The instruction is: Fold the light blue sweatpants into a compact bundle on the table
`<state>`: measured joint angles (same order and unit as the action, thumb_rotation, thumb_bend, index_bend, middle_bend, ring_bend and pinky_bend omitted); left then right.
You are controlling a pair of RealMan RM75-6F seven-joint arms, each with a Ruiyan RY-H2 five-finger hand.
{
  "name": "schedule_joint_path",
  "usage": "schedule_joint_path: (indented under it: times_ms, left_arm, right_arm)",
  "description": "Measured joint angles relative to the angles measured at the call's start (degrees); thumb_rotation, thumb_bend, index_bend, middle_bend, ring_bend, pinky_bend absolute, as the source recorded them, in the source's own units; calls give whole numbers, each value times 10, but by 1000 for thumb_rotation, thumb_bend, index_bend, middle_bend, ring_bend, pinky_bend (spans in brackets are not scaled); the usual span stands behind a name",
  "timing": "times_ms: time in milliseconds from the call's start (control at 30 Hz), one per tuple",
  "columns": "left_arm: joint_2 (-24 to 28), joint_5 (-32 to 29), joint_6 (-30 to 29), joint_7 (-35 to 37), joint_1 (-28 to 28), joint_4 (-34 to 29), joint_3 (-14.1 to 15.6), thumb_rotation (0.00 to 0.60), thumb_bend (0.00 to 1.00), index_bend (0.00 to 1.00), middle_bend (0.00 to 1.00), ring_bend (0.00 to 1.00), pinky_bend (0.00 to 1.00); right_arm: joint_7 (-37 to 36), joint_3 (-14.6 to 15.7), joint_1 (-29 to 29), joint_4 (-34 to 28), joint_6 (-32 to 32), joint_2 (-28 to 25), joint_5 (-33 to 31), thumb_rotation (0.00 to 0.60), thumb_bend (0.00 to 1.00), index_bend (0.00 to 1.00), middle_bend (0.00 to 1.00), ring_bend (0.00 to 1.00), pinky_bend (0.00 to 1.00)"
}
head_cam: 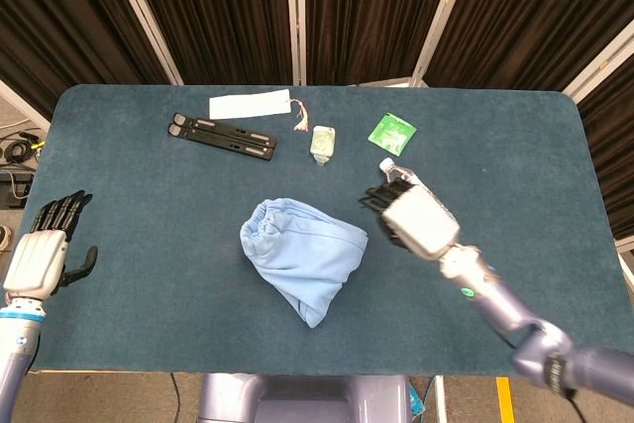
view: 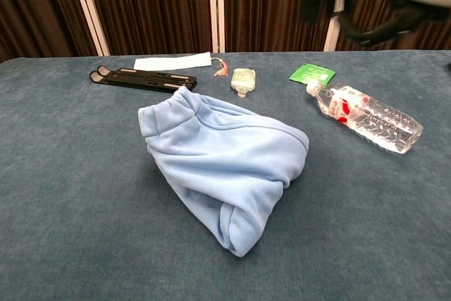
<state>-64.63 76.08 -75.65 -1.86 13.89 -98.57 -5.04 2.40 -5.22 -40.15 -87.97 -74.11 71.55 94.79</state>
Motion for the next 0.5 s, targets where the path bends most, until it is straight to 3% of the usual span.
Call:
schedule_joint_path:
  times_ms: [33,100,167,200,267,500]
  left_arm:
    - [-1,4,-4,1,-2,1,2,600,527,0,0,0,0]
    - [-3,15,-15,2,-8,2,5,600,463,0,0,0,0]
    - [-4,25,-27,3,-15,2,10,600,237,0,0,0,0]
    - [-4,29,-34,4,-19,2,12,600,154,0,0,0,0]
    - [-5,43,-51,7,-28,4,17,600,21,0,0,0,0]
    - [-7,76,-94,14,-56,15,31,600,0,0,0,0,0]
  right_arm:
    - [-5,5,12,-2,-13,-10,3,600,536,318,271,290,267]
    - [-15,15,41,-9,-42,-31,4,600,264,264,171,197,123]
    - [-17,21,68,-15,-64,-43,-1,600,64,181,87,100,30]
    - [-15,25,89,-20,-77,-48,-12,600,13,122,44,48,4]
    - [-8,31,122,-31,-98,-53,-34,600,0,41,6,4,0]
    - [20,60,217,-55,-161,-67,-74,600,0,0,0,0,0]
